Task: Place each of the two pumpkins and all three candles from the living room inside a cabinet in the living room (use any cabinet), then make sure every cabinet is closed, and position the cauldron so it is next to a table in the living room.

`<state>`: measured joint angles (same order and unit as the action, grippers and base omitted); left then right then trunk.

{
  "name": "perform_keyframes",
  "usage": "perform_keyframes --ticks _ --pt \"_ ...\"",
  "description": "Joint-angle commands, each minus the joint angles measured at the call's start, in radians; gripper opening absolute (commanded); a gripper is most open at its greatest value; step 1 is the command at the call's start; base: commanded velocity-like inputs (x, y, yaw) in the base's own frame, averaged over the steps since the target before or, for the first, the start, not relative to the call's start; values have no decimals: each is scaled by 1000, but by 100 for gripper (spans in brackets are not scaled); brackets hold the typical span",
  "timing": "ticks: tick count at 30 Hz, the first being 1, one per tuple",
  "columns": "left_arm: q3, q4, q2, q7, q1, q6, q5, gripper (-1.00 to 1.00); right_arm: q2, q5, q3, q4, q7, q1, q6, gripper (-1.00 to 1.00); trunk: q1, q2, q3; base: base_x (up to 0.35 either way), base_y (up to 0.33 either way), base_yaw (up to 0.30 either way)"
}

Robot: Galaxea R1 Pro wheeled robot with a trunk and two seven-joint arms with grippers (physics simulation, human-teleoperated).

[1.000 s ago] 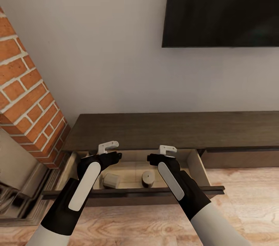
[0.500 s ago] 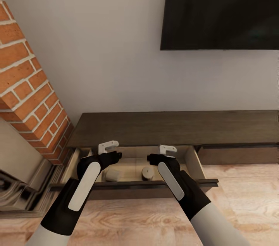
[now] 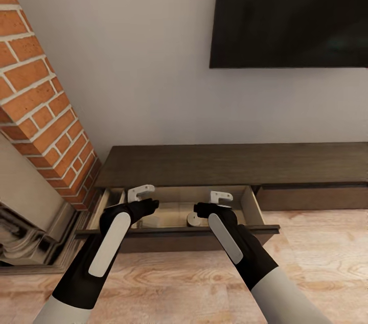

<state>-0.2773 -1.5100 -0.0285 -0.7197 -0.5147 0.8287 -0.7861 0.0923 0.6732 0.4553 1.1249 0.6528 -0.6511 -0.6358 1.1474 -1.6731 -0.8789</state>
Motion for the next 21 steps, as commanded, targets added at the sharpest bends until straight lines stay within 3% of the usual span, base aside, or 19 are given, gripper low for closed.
perform_keyframes --ticks 1,21 --pt "1 -1 0 -10 -1 1 -11 100 -1 9 2 1 10 -1 -1 100 -4 7 2 -3 0 0" --pt "1 -1 -1 -10 -1 1 -12 100 -2 8 2 2 7 -1 0 100 -81 147 65 0 0 0"
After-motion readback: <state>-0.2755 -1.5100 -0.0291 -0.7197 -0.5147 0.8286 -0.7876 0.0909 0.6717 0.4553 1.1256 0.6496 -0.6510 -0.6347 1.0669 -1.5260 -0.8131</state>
